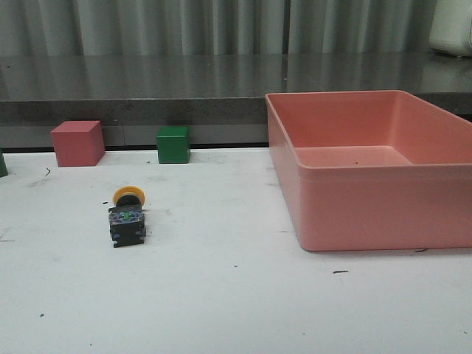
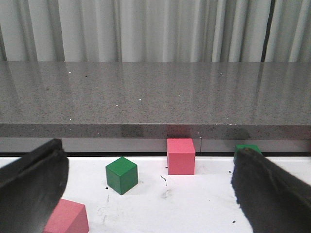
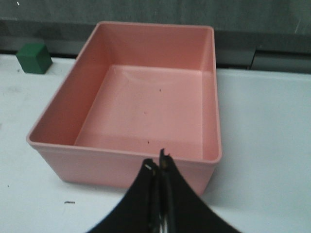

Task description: Place and stand button with both arms

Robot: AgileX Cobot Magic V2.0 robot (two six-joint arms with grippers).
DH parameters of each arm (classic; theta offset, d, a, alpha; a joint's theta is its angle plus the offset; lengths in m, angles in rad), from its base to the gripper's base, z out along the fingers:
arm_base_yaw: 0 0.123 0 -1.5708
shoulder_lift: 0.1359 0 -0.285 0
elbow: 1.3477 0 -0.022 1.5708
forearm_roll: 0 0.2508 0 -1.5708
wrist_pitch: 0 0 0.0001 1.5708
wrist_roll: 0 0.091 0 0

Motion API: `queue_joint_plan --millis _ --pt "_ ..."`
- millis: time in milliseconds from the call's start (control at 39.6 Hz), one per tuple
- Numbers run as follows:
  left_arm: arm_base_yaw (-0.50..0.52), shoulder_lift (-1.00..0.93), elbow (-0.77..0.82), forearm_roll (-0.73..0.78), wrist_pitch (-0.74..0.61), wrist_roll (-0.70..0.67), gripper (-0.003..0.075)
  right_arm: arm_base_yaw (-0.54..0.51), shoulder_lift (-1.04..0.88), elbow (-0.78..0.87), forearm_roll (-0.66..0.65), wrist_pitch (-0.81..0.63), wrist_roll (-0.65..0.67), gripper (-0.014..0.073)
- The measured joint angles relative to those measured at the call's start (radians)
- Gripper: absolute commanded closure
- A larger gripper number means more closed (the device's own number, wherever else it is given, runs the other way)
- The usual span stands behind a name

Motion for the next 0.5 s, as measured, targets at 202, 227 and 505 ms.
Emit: queue_joint_plan --millis 202,227,505 --pt "0.000 0.000 0.000 -0.002 -0.002 0.000 0.0069 0.000 -0.069 0.030 0.000 -0.029 0.000 0.0663" --pt "0.000 0.000 0.000 -0.002 -0.002 0.000 0.0069 0.000 -0.069 0.030 0.000 -0.029 0.000 0.0663" --pt "0.000 0.071 -0.006 -0.027 -0.015 0.000 0.0069 0.000 -0.069 0.031 0.000 -0.031 0.000 0.0663"
